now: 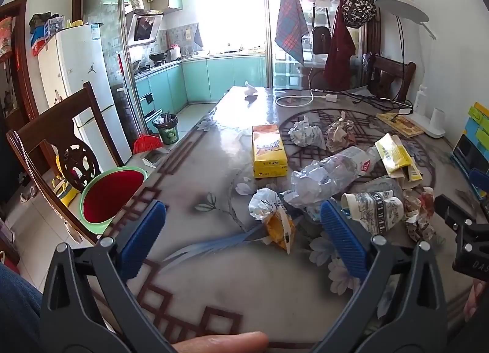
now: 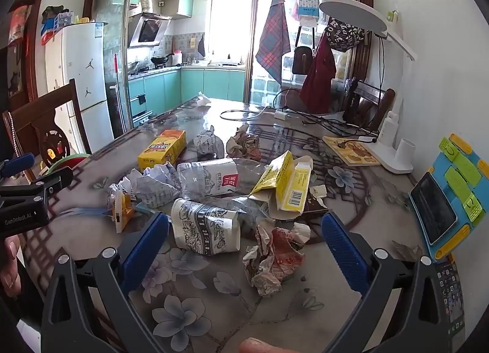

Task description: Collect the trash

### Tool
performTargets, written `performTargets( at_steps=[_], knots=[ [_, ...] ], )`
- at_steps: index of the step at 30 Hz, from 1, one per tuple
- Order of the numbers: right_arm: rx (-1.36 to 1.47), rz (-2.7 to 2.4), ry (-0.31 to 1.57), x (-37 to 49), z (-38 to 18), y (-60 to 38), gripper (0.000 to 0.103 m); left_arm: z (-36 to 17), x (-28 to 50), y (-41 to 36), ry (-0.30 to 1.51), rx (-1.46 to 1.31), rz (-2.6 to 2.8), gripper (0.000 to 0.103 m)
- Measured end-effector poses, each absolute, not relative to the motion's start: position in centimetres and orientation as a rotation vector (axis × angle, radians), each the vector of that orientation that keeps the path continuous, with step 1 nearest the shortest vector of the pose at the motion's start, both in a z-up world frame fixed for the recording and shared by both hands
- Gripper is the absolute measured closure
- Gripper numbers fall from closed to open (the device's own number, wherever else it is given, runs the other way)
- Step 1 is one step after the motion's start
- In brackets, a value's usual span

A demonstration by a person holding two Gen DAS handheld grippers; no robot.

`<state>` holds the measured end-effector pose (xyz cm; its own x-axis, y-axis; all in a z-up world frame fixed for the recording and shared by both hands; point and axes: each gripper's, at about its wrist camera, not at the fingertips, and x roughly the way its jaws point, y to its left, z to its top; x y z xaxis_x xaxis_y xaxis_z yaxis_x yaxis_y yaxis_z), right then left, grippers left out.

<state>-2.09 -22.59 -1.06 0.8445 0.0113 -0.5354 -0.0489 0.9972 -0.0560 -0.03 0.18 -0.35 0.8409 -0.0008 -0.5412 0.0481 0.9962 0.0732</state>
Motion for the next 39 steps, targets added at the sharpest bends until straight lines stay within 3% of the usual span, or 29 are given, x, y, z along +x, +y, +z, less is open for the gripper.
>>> performTargets(
  at_steps=[39],
  knots=[
    [-0.072, 0.032, 0.569, -2.10, -1.19, -22.52, 0.006, -1.01, 0.27, -0.12, 0.589, 0.090, -0.034, 0.003]
  ],
)
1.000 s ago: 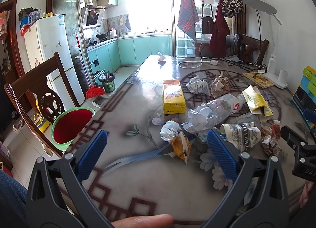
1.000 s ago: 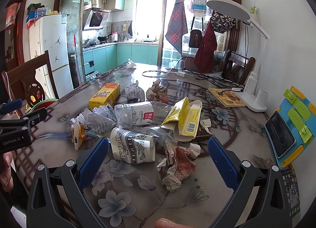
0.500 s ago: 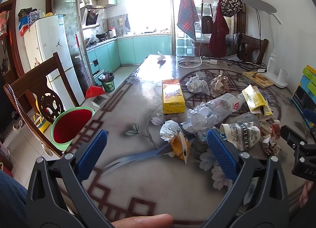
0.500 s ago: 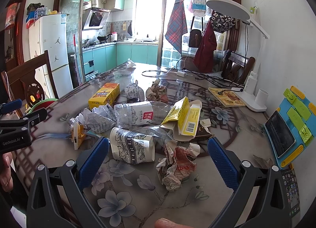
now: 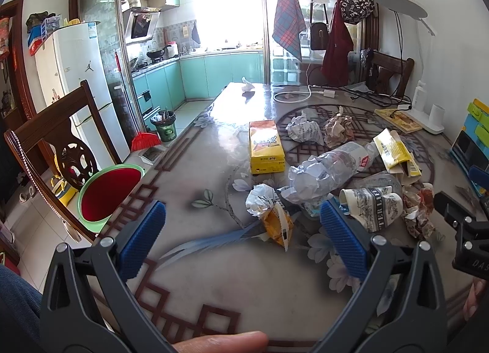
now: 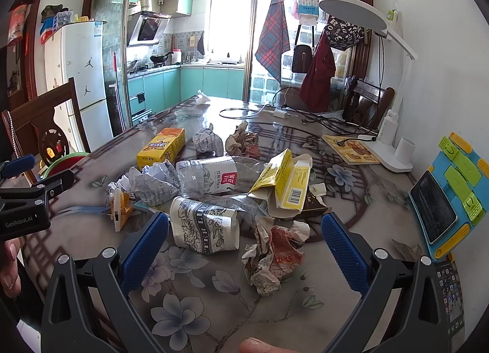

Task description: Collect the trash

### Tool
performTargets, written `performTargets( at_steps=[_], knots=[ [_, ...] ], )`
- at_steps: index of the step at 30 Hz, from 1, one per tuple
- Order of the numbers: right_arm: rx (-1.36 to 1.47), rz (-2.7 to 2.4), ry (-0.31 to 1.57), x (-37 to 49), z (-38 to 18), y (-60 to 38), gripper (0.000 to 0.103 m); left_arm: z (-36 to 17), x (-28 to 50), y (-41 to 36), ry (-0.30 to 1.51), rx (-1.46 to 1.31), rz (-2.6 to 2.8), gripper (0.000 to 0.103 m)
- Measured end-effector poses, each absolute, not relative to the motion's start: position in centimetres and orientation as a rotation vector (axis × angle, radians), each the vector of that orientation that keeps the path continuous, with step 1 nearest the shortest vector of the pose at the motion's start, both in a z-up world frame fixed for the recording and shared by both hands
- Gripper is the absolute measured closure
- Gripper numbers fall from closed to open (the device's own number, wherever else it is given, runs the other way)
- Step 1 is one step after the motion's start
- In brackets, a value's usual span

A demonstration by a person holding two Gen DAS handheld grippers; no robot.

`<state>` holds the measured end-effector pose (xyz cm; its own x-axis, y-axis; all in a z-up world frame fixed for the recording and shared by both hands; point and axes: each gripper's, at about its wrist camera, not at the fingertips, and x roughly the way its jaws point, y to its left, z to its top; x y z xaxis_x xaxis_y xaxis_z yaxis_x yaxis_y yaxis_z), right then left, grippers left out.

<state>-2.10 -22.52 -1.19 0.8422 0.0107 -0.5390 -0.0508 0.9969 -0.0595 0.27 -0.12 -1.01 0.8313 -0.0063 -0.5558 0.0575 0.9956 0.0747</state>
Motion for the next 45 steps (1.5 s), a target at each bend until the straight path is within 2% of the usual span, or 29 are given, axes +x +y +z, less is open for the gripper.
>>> performTargets(
  at_steps=[39, 45],
  knots=[
    [-0.072, 0.032, 0.569, -2.10, -1.31, -22.64, 0.006, -1.06, 0.22, -0.24, 0.591, 0.093, -0.032, 0.003],
    [-0.060, 0.024, 0.575, -2.33, -1.63, -23.23, 0.006, -1.16, 0.83, -0.18, 0.642, 0.081, -0.038, 0.003]
  ],
)
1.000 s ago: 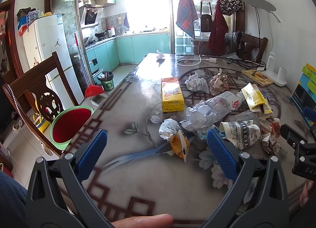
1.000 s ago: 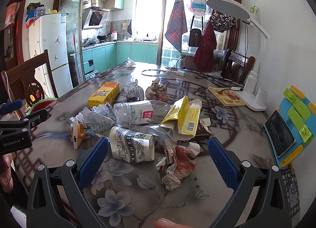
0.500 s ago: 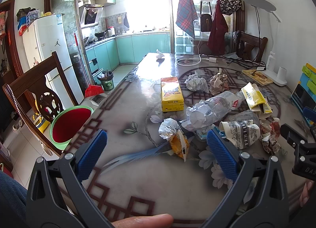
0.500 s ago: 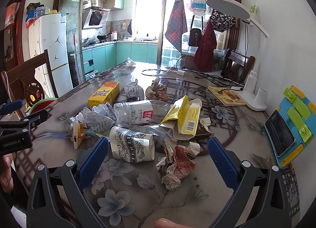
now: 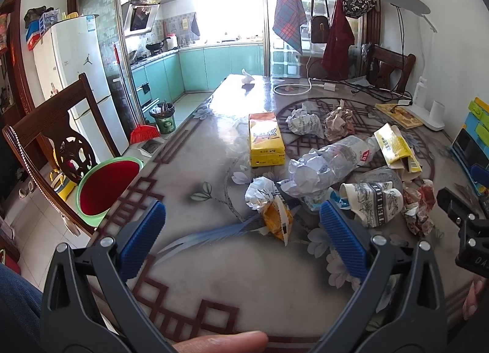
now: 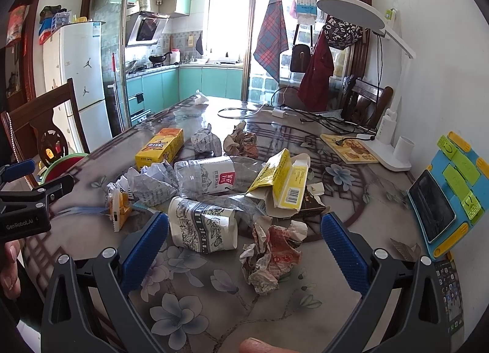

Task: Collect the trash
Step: 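Grasp the yellow-orange iced tea carton with the left tool while the right tool grasps the yellow snack box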

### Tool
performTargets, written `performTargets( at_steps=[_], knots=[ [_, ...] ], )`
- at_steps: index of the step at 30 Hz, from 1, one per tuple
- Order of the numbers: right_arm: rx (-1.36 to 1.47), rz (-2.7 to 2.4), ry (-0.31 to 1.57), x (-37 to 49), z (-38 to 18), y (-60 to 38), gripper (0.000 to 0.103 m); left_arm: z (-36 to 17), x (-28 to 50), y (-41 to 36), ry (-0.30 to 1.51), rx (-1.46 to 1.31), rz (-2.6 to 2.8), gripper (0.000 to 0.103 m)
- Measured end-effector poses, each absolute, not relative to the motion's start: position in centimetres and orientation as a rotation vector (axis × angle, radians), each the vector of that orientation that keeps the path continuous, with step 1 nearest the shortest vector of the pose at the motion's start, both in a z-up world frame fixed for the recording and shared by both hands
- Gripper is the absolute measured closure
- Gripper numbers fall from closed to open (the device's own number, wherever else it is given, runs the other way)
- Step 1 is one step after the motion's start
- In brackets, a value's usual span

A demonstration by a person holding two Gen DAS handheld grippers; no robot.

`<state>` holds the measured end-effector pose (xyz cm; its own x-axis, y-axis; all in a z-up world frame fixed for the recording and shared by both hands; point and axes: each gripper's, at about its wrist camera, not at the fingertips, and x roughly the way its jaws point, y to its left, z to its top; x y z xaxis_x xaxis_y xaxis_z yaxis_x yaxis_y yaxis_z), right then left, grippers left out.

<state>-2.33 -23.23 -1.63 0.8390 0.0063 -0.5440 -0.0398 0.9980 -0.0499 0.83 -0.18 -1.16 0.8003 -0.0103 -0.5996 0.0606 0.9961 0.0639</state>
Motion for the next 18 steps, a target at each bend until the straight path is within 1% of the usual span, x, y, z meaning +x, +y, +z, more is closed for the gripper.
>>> performTargets(
  at_steps=[6, 9, 14, 18],
  knots=[
    [-0.038, 0.019, 0.599, -2.1, -1.6, -23.6, 0.006, 0.5, 3.3, -1.0, 0.677, 0.108, -0.078, 0.003],
    [-0.026, 0.015, 0.610, -2.0, -1.6, -23.7, 0.006, 1.7, 5.7, -1.9, 0.698, 0.145, -0.097, 0.003],
    [0.000, 0.001, 0.616, -1.9, -1.3, -24.3, 0.006, 2.8, 11.5, -4.4, 0.721, 0.198, -0.153, 0.003],
    [0.020, -0.011, 0.627, -1.6, -1.2, -25.0, 0.006, 1.6, 16.9, -6.2, 0.780, 0.241, -0.159, 0.003]
  ],
)
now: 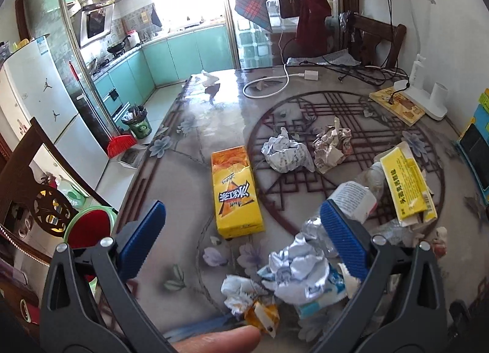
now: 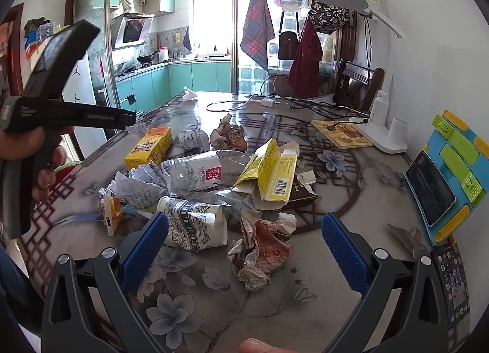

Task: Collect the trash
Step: 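Grasp the yellow-orange iced tea carton with the left tool while the right tool grasps the yellow snack box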

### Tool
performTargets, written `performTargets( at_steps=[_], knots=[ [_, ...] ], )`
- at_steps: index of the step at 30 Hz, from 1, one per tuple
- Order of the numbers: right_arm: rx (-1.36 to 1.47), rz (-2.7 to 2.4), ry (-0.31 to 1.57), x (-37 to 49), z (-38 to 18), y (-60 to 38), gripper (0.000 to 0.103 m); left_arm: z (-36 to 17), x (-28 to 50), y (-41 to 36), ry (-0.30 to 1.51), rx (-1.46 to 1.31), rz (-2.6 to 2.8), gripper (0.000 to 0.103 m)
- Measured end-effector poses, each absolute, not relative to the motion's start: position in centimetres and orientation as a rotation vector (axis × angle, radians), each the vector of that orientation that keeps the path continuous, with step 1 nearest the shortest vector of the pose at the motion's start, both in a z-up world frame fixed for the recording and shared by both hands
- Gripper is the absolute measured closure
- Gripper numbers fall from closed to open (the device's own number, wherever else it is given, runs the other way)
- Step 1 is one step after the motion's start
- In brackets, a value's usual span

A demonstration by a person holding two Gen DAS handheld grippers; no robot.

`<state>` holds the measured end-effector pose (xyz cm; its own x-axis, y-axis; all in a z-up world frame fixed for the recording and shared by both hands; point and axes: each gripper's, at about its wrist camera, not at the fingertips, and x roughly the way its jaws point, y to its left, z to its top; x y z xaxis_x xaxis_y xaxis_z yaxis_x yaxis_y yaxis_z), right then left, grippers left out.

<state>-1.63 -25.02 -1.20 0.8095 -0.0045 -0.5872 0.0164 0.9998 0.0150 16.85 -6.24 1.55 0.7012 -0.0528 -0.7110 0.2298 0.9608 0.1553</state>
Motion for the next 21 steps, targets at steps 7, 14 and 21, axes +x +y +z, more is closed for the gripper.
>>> performTargets(
  at_steps=[7, 14, 21],
  knots=[
    [0.090, -0.028, 0.649, -1.4, -0.7, -26.7, 0.006, -4.2, 24.8, -7.2, 0.982, 0.213, -0.148, 0.003],
    [0.134, -0.037, 0.664, -1.3, -0.5, -27.7, 0.006, -8.2, 29.1, -5.9, 1.163, 0.098, -0.111, 0.003],
    [0.144, -0.044, 0.681, -1.3, -0.6, -28.0, 0.006, -9.5, 30.8, -5.2, 1.234, 0.066, -0.104, 0.036]
  ],
)
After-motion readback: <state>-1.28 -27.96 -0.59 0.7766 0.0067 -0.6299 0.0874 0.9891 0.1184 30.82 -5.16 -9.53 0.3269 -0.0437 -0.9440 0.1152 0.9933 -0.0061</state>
